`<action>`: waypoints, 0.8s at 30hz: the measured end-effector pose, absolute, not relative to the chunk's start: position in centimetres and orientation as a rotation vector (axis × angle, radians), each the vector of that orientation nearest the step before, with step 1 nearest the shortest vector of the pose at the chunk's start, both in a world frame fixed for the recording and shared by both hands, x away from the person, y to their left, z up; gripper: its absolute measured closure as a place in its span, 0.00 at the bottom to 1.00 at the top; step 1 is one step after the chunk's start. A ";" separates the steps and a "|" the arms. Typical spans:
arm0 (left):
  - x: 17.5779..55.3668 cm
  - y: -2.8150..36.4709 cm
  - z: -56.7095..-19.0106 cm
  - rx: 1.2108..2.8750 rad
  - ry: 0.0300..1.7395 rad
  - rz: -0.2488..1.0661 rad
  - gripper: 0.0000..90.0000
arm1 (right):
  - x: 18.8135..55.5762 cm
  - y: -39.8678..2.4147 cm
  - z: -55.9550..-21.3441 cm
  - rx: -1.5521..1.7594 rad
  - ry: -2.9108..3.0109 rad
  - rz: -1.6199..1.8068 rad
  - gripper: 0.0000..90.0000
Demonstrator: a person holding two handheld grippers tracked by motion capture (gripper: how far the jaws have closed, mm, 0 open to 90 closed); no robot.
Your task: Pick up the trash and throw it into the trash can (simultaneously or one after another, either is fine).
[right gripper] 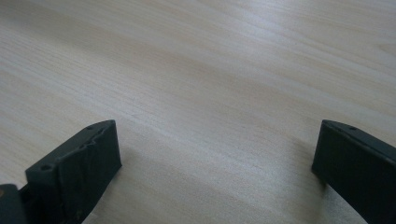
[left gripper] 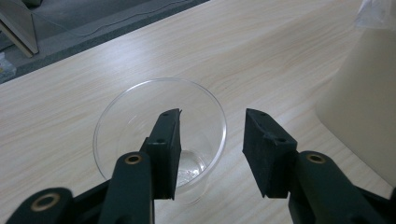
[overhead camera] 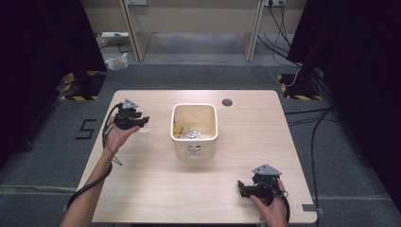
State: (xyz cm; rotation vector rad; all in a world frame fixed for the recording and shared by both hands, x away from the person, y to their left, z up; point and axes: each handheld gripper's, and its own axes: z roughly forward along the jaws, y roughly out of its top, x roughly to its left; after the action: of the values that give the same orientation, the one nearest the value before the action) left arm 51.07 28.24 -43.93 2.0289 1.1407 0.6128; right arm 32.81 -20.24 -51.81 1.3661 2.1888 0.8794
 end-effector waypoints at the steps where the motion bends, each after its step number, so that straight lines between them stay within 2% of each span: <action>1: 51.1 28.2 -44.0 2.033 1.139 0.615 0.64 | 32.8 -20.2 -51.8 1.367 2.188 0.880 0.01; 6: 51.4 28.1 -44.4 2.051 1.139 0.624 0.69 | 32.8 -20.2 -51.8 1.366 2.188 0.880 0.01; 15: 51.3 27.8 -44.7 2.082 1.124 0.669 0.89 | 32.8 -20.2 -51.8 1.366 2.189 0.879 0.01; 24: 50.9 28.0 -44.2 2.083 1.121 0.671 0.93 | 32.8 -20.2 -51.8 1.367 2.190 0.879 0.01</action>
State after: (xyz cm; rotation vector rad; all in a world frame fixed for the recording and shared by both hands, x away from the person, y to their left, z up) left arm 50.92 28.00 -44.16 2.0826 1.1213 0.6707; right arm 32.81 -20.24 -51.80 1.3666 2.1896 0.8787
